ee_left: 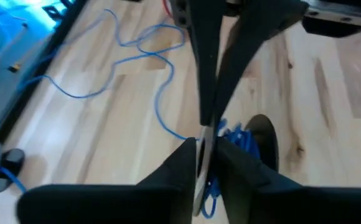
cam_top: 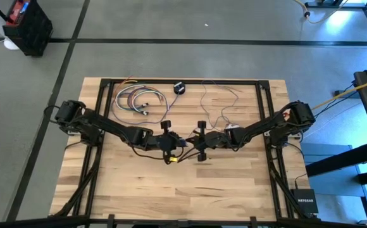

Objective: Coil cords
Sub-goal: Coil the blue wire onto the spool

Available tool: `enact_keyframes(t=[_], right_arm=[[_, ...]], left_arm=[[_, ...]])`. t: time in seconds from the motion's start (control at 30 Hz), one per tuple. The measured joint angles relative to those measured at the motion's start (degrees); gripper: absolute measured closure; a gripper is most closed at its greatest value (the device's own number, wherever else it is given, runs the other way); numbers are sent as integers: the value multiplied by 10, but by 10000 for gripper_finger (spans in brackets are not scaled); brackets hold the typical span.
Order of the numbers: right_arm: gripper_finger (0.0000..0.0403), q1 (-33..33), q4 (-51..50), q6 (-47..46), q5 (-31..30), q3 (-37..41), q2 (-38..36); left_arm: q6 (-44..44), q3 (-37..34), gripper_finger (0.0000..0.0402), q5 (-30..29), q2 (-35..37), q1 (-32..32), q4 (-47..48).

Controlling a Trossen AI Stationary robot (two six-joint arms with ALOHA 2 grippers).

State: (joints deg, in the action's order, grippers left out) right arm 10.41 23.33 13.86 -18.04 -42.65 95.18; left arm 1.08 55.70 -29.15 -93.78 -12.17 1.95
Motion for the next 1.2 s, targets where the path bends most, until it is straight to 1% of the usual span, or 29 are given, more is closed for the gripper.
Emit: enact_keyframes(t=[0.17,0.3,0.37,0.43,0.5,0.6,0.67,0.77,0.8,0.87,0.9,0.93,1.0,1.07,1.1,1.13,1.2], right_arm=[[402,1,-1,1,2,0,0],[402,0,-2,1,4,0,0],[398,0,-2,-2,21,0,0],[387,0,-2,-3,40,0,0],[373,0,0,-25,50,0,0],[353,0,0,-75,51,0,-1],[335,0,-8,-73,49,-1,-5],[299,10,-47,-28,8,-1,-44],[287,16,-75,-17,-21,-1,-66],[263,33,-141,-15,-100,-1,-114],[254,41,-182,-20,-134,-1,-138],[245,49,-221,-34,-154,-1,-161],[234,61,-267,-84,-163,1,-191],[230,69,-264,-121,-162,21,-202],[230,73,-244,-125,-160,37,-201],[232,75,-214,-131,-159,56,-195],[236,76,-118,-134,-161,99,-171]], left_arm=[[0,0,394,56,0,9,1],[-1,0,398,59,0,11,3],[-2,0,399,61,0,11,2],[-2,0,400,65,0,10,2],[-2,0,400,66,0,10,3],[-3,0,400,65,0,10,6],[-2,0,401,63,0,10,8],[-3,1,401,58,0,11,12],[-3,6,401,58,0,11,21],[-4,23,401,58,2,14,51],[-6,33,401,58,4,15,65],[-7,43,401,58,7,17,72],[-8,55,401,59,19,18,75],[-14,59,401,56,29,19,68],[-15,59,401,56,30,22,65],[-12,57,401,55,30,23,56],[-3,57,401,56,29,28,44]])
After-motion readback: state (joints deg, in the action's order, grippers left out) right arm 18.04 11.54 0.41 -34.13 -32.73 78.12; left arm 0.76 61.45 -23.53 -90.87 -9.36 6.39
